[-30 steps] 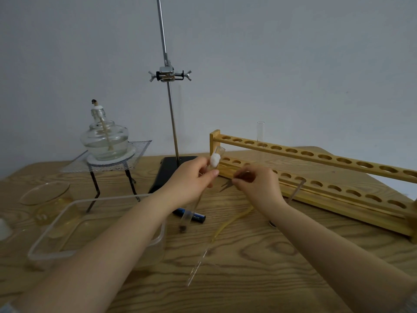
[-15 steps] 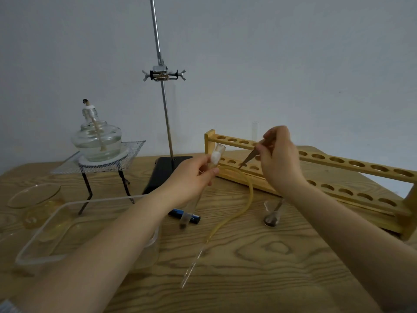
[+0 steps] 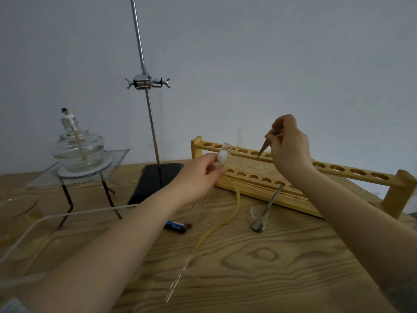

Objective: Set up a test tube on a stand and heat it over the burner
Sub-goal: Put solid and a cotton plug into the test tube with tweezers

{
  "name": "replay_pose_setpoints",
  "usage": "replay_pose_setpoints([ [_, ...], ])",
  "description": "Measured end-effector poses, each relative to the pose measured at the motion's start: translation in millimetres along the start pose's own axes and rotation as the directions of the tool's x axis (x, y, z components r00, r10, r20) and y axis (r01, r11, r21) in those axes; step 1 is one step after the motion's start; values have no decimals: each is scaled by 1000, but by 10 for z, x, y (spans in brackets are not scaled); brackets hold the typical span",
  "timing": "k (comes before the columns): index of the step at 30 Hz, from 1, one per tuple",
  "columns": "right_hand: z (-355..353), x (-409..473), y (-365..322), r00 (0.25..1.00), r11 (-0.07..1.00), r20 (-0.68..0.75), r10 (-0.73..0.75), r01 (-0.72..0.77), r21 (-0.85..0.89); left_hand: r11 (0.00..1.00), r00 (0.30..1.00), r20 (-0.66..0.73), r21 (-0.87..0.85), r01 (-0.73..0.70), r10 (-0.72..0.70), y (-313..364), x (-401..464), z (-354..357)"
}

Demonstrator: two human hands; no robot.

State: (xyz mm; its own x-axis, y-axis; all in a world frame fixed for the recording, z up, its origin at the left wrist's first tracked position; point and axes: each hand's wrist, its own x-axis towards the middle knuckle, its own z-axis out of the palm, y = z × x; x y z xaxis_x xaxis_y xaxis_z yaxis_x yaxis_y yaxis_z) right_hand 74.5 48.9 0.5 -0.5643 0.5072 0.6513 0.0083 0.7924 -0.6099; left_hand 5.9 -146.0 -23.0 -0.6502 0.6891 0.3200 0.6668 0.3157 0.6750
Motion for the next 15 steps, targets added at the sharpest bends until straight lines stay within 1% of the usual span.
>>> replay_pose_setpoints([
  [4, 49, 40, 54, 1000, 999, 24, -20, 21, -45, 1000, 1000, 15, 6, 2, -2, -6, -7, 35],
  [8, 156, 101, 132, 997, 996, 79, -2, 9, -92, 1000, 1000, 21, 20, 10, -10, -35, 24, 48],
  [15, 335, 192, 220, 983, 980, 158, 94, -63, -190, 999, 999, 14, 24, 36, -36, -87, 97, 49],
])
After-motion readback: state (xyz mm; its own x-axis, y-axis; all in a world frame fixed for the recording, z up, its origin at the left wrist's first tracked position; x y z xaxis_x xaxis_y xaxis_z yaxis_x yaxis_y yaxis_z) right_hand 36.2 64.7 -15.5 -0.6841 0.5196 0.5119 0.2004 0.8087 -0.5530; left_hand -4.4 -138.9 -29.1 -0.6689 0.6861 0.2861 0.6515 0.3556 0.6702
